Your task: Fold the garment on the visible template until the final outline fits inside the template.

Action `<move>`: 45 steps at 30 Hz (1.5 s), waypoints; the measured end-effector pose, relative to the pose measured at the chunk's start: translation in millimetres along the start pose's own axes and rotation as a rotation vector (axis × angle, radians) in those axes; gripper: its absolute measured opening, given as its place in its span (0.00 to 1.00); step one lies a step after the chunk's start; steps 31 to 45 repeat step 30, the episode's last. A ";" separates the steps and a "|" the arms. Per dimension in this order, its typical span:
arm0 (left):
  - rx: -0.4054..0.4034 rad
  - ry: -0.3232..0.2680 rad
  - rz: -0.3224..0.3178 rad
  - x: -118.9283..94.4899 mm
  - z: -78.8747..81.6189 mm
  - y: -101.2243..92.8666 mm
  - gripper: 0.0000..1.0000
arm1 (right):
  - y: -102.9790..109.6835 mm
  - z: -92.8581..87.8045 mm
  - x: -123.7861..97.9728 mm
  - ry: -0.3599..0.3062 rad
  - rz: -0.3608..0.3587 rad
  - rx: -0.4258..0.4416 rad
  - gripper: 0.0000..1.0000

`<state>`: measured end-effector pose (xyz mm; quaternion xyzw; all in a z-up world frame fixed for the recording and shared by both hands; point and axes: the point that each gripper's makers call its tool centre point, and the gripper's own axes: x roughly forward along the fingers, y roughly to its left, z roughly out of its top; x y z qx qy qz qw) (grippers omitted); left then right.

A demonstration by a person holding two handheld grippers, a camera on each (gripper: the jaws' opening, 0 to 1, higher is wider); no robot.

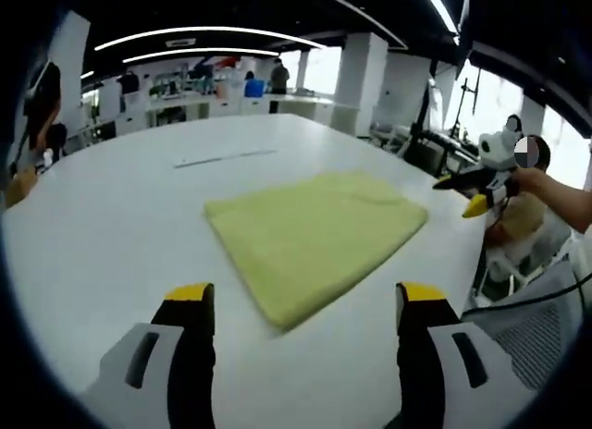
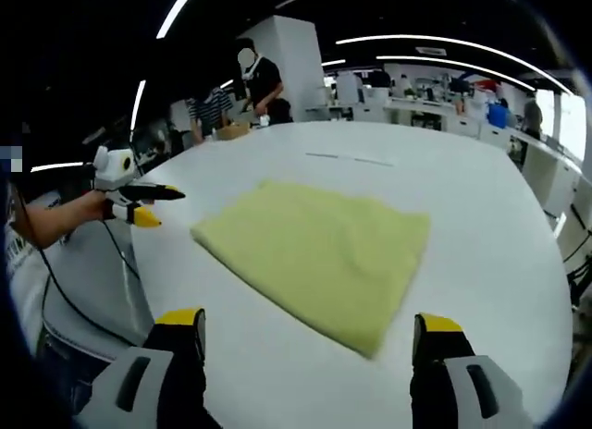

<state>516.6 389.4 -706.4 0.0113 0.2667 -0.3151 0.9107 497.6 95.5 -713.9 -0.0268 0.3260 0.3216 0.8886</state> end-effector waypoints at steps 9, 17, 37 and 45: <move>-0.017 -0.045 -0.002 -8.6 8.3 -2.6 0.99 | 8.4 10.4 -13.4 0.000 -0.010 -0.036 0.99; -0.036 -0.041 0.019 -12.7 6.0 3.0 0.99 | 7.8 20.5 -16.3 -0.038 -0.023 -0.040 0.99; -0.050 0.000 0.054 -15.7 -6.5 0.5 0.98 | 9.0 20.4 -17.4 -0.054 -0.032 -0.012 0.98; -0.050 0.000 0.054 -15.7 -6.5 0.5 0.98 | 9.0 20.4 -17.4 -0.054 -0.032 -0.012 0.98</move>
